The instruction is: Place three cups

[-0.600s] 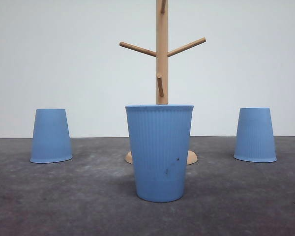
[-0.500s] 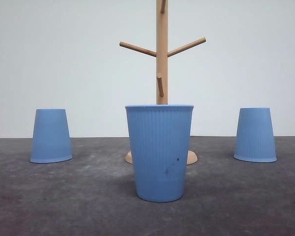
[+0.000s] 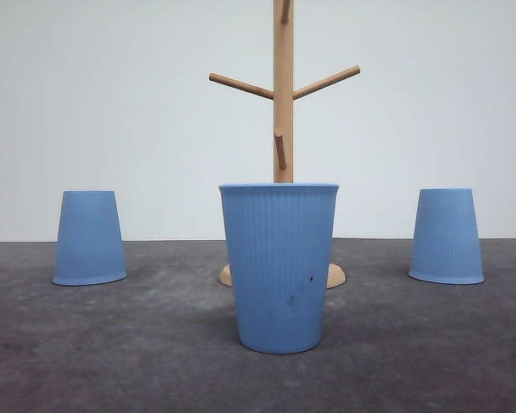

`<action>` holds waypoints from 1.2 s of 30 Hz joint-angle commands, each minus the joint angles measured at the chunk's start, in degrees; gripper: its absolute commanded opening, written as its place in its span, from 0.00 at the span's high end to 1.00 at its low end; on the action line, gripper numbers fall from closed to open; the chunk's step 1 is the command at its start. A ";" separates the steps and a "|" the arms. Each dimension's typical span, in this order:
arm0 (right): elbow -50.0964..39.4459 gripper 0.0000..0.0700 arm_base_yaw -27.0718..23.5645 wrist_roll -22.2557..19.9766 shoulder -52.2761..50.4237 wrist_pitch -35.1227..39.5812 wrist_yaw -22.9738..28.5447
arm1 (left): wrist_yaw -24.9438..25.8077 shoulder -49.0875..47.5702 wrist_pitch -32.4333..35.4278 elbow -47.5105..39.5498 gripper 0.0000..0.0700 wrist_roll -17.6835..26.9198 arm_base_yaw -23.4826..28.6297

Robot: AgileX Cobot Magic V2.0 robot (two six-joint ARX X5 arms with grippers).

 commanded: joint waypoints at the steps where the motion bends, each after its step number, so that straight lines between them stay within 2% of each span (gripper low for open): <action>1: -0.18 0.98 -0.11 0.61 -0.09 0.77 0.07 | 0.11 -0.11 -0.26 -0.79 0.98 -0.07 -0.04; 18: -0.18 0.98 -0.11 0.65 -0.09 1.45 0.07 | 0.11 -0.11 -0.26 -0.76 0.98 0.11 -0.04; 23: -0.18 0.98 -0.13 0.61 -0.09 4.47 0.11 | 0.11 -0.11 -0.20 -0.76 0.98 -0.24 -0.04; 25: -0.17 0.99 -0.11 1.38 -0.09 6.78 0.11 | 0.13 -0.11 -0.20 -0.71 0.99 -1.54 -0.04; 28: 0.84 0.99 -0.13 5.66 0.03 7.37 0.29 | 0.47 -0.04 -0.24 0.64 0.99 -4.45 -0.04; 31: 3.43 0.99 -0.11 8.15 1.74 4.68 0.48 | 0.72 0.46 -0.20 3.93 0.99 -6.29 -0.04; 36: 11.34 0.99 -0.11 9.66 9.45 0.47 -0.02 | 0.72 5.24 -0.28 12.50 0.98 -8.75 -0.04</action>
